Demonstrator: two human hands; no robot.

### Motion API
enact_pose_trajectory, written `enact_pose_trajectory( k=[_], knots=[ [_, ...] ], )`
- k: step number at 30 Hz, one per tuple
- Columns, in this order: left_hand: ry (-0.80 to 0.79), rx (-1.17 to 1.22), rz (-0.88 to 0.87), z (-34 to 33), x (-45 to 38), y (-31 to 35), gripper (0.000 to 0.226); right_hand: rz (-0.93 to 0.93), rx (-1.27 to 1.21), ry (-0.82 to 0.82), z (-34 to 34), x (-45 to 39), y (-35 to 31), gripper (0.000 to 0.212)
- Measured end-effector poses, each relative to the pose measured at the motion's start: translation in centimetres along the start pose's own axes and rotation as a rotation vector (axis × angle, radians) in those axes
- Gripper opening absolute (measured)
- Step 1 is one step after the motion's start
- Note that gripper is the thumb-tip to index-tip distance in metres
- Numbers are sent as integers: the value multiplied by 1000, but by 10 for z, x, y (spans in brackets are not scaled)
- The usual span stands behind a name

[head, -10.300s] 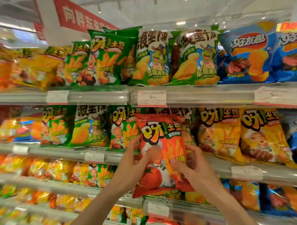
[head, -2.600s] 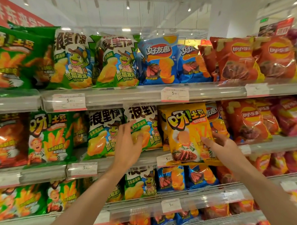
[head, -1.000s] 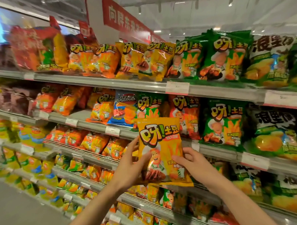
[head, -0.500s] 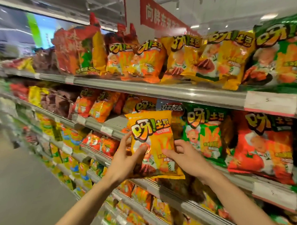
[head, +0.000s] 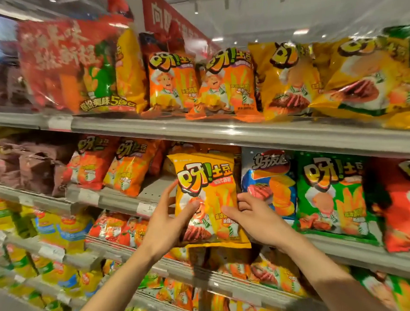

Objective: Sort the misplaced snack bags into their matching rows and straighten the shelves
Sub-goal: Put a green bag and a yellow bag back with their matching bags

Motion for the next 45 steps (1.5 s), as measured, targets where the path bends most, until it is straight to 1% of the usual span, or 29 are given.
enact_pose_trajectory(
  k=[2, 3, 5, 6, 7, 8, 11, 13, 15, 18, 23, 26, 28, 31, 34, 40, 45],
  knots=[
    [-40, 13, -21, 10, -15, -5, 68, -10, 64, 120, -2, -3, -7, 70],
    [-62, 23, -31, 12, -21, -9, 69, -7, 119, 221, 1, -2, -11, 64],
    [-88, 35, -45, 15, -28, -16, 70, 12, 337, 511, 12, 4, -16, 52],
    [-90, 42, -49, 16, -31, -19, 70, 18, 456, 635, 16, 6, -18, 51],
    [-92, 52, -58, 17, -32, -20, 70, 0, 542, 713, 19, 6, -16, 54],
    [-94, 60, -60, 18, -34, -20, 70, -39, 596, 744, 21, 4, -15, 61],
    [-113, 59, -73, 21, -38, -18, 71, -159, 631, 745, 20, -10, -1, 83],
    [-126, 50, -88, 25, -40, -18, 72, -215, 640, 745, 17, -19, 7, 93],
    [-136, 41, -88, 31, -41, -22, 74, -273, 659, 756, 14, -25, 11, 97],
    [-154, 33, -69, 42, -41, -28, 75, -290, 683, 799, 15, -27, 11, 87],
    [-127, 38, -70, 61, -43, -31, 78, -204, 534, 830, 26, -27, 7, 62],
    [-112, 48, -74, 67, -44, -30, 75, -185, 501, 810, 26, -27, -7, 53],
    [-112, 49, -75, 71, -42, -31, 77, -185, 522, 776, 20, -27, -17, 58],
    [-113, 47, -68, 79, -41, -33, 86, -188, 587, 735, 5, -25, -34, 67],
    [-98, 47, -67, 86, -38, -34, 89, -145, 700, 735, -9, -19, -51, 71],
    [-75, 58, -65, 87, -33, -37, 87, -90, 890, 740, -25, 5, -71, 76],
    [-94, 65, -121, 57, -31, -26, 75, -109, 962, 793, -7, 39, -69, 78]
  ],
)
Point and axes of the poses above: each hand's wrist, its own x-axis away from the middle knuckle, its own z-axis out of the back of the hand, y = z × x, the point moved 3 cm from there along -x, towards the middle knuckle, and after that the axes turned 3 degrees about -y, right-handed, at the moved point
